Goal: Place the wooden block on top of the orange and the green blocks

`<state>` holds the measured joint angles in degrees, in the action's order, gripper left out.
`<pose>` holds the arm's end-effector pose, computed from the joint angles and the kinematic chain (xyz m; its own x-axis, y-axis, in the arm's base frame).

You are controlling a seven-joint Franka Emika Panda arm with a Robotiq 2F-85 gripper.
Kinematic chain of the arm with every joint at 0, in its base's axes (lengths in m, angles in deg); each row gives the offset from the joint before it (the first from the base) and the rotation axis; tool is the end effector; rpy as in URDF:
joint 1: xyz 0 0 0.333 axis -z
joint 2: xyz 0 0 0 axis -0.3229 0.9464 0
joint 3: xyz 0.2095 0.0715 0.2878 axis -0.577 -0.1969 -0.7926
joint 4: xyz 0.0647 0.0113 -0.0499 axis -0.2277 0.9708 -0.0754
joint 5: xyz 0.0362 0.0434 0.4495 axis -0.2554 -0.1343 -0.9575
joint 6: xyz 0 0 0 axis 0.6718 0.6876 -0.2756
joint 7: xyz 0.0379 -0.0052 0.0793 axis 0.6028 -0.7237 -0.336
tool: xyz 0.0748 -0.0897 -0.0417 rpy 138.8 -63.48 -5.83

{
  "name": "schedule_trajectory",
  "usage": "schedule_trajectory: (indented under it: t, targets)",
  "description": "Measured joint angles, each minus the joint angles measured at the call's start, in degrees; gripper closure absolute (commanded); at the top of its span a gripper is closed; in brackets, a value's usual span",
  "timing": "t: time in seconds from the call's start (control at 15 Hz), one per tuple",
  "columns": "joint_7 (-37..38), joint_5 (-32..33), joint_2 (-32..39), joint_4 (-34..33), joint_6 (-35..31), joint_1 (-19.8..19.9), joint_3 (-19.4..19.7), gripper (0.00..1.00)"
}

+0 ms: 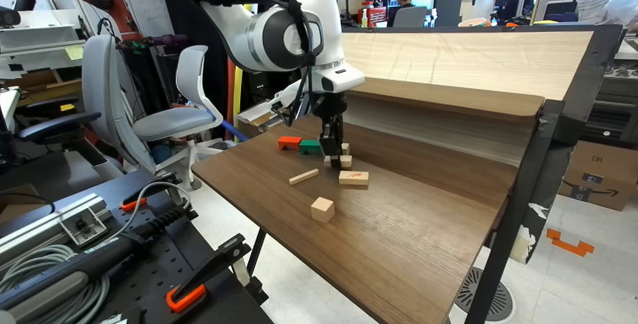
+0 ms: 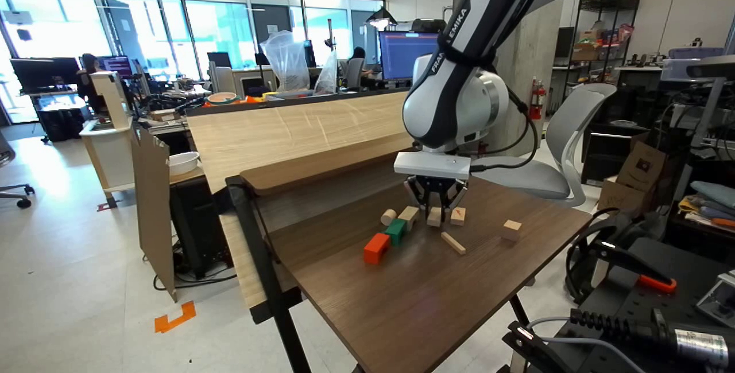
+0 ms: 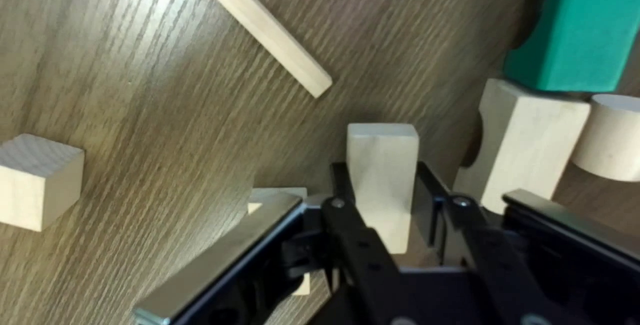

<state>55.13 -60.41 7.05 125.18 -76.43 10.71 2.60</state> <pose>0.7114 -0.0158 0.0828 0.5710 -0.8140 0.1066 -0.8193 -0.5733 0.0116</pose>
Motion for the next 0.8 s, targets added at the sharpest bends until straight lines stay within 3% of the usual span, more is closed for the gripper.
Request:
schedule_trajectory:
  t: [0.8]
  targets:
    - [0.1,-4.7,-5.5,2.8,0.2,-0.4,-6.5,0.92]
